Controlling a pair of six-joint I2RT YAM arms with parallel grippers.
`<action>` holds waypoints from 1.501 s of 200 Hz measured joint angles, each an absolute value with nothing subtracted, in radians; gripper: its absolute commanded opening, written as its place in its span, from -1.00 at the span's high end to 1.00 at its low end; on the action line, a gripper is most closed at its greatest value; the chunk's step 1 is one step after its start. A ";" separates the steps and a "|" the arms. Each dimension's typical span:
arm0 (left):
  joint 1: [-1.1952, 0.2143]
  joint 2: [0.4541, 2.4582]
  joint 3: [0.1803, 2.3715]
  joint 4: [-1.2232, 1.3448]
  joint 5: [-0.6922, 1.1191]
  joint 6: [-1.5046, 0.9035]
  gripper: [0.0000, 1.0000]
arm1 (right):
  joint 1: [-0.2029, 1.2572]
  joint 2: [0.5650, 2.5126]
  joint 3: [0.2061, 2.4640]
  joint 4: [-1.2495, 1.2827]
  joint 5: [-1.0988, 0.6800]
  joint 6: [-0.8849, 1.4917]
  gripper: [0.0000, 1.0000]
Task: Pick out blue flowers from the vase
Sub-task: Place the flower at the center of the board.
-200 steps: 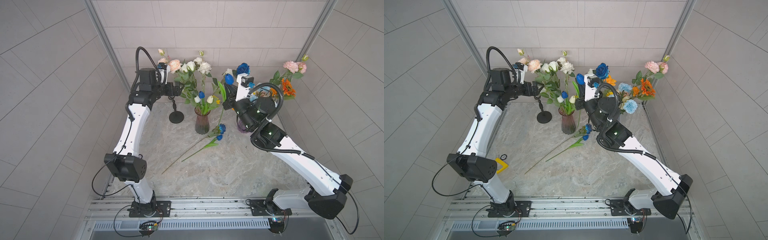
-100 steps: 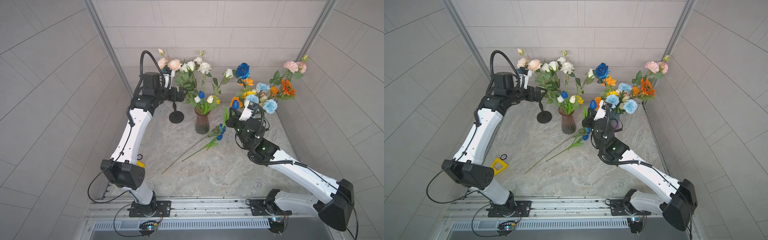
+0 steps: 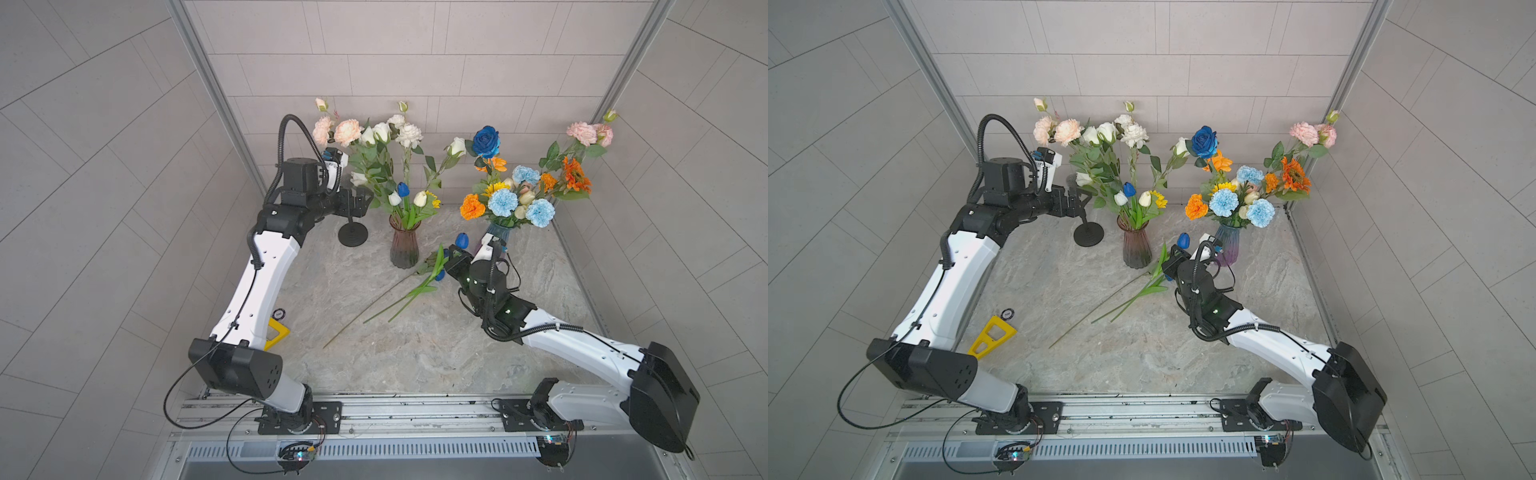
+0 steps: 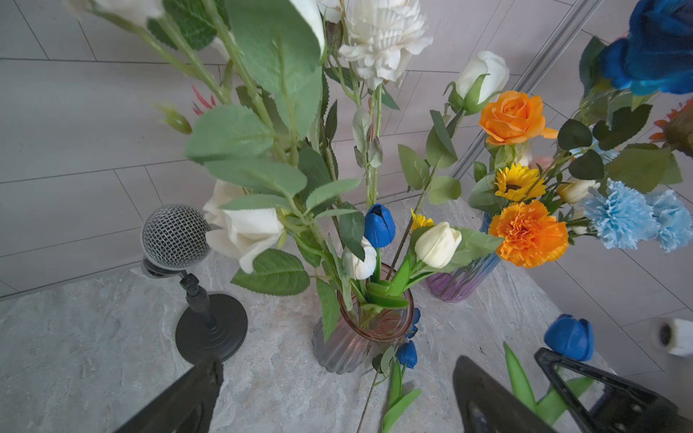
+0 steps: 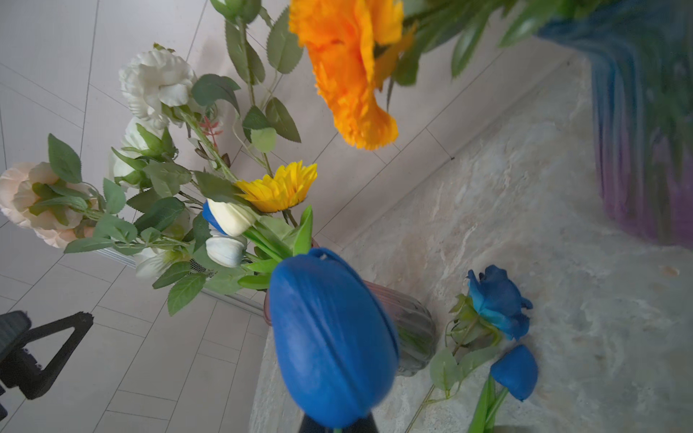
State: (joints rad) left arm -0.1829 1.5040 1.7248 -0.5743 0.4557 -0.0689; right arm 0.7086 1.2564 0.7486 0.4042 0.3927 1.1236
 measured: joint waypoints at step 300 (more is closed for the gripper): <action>-0.255 1.554 1.493 -0.368 0.390 -0.159 -0.97 | 0.648 1.697 0.771 0.427 0.218 1.293 -0.20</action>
